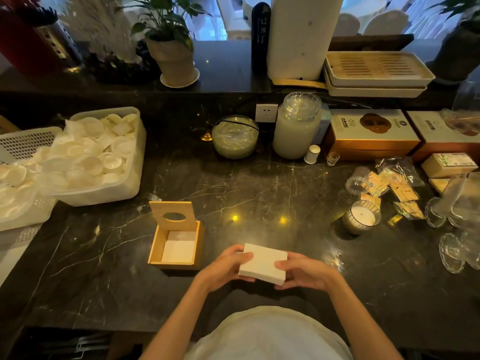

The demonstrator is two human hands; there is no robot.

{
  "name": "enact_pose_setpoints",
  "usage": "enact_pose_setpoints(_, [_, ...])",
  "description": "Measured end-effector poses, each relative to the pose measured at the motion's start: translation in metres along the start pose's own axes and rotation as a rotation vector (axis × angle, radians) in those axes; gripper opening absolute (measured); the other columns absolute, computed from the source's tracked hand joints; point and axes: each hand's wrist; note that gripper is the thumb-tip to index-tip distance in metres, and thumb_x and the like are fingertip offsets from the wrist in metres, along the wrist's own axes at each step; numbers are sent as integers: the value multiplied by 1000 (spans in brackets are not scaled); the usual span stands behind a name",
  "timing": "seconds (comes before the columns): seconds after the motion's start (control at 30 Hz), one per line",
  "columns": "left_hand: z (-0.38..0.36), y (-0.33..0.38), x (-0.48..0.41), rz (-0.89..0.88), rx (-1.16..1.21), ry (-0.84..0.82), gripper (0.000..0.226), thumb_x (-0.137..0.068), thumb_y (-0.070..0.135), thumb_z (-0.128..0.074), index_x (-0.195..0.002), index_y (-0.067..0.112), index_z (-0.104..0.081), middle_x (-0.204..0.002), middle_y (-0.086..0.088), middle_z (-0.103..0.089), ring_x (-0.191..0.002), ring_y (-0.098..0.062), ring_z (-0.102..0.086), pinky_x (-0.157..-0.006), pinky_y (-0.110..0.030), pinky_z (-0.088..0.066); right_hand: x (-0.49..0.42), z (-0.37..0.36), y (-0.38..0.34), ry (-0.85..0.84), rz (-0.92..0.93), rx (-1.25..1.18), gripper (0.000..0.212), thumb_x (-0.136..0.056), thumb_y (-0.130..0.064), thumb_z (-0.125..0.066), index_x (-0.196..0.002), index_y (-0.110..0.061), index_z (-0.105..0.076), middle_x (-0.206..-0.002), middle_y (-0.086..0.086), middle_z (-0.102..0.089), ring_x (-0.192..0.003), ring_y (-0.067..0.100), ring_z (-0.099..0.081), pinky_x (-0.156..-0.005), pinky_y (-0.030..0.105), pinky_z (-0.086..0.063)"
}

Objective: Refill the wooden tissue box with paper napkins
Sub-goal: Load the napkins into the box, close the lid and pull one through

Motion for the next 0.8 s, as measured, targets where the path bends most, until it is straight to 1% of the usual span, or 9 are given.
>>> enact_pose_setpoints(0.1, [3,13,13,21,-120,-67,49,-91,29,-66,-133,16,-44,-132,-14,-55,-120,-27,-59,-85,-36,-59,4,-8,-19,-83,-14,223,57,-84,-40,-69,-136,-27,-50,-136,12,-54,-124,27,-55,-99,38,-51])
enact_pose_setpoints(0.2, [7,25,29,13,-154,-126,52,-87,31,-67,-132,16,-45,-128,-15,-57,-116,-28,-61,-74,-30,-58,-4,-21,-38,-156,-48,368,57,-85,-46,-67,-136,-26,-51,-137,12,-56,-125,25,-55,-105,43,-47])
enact_pose_setpoints(0.33, [17,33,53,2,-153,-23,60,-81,39,-74,-129,17,-47,-125,-17,-58,-107,-31,-66,-68,-32,-58,-19,-47,-51,-318,-146,448,53,-88,-30,-69,-136,-16,-51,-136,13,-58,-126,27,-56,-102,42,-47])
enact_pose_setpoints(0.4, [29,32,64,-58,-186,129,52,-83,47,-71,-123,20,-51,-114,-15,-66,-95,-33,-71,-65,-33,-57,-26,-58,-51,-290,-92,412,49,-89,-22,-67,-134,-16,-50,-130,9,-62,-122,24,-60,-100,39,-50])
enact_pose_setpoints(0.5, [58,28,83,-303,-215,552,17,-99,30,-54,-111,18,-57,-91,-8,-68,-69,-19,-65,-57,-28,-50,-43,-65,-33,-244,-9,78,68,-79,-15,-78,-138,-12,-45,-131,15,-60,-123,30,-59,-99,45,-50])
enact_pose_setpoints(0.57, [93,24,92,-390,-302,922,14,-100,21,-51,-110,19,-60,-99,-3,-65,-84,-16,-62,-69,-27,-49,-55,-72,-17,-239,17,-260,86,-70,-9,-86,-143,-10,-41,-140,22,-53,-130,38,-51,-102,51,-48])
enact_pose_setpoints(0.63, [134,19,97,-338,-415,1080,23,-99,19,-51,-120,20,-59,-117,-5,-60,-108,-19,-57,-91,-33,-49,-67,-83,-5,-227,47,-551,89,-69,-4,-86,-145,-13,-41,-145,22,-48,-134,39,-47,-102,52,-48])
enact_pose_setpoints(0.73, [169,16,99,-177,-365,894,43,-101,22,-49,-144,17,-43,-143,-9,-46,-133,-25,-45,-107,-34,-39,-78,-102,-2,-184,114,-689,78,-80,-1,-73,-148,-15,-37,-149,19,-44,-136,37,-44,-107,52,-43])
enact_pose_setpoints(0.8, [172,20,99,-123,-340,691,48,-104,19,-45,-150,14,-35,-147,-10,-44,-135,-25,-44,-106,-30,-38,-83,-118,-17,-130,172,-516,59,-91,-3,-58,-146,-15,-40,-145,19,-49,-133,37,-48,-106,53,-44])
Point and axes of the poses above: each hand's wrist, its own x-axis away from the middle knuckle, its own z-axis out of the back of the hand, y = z × x
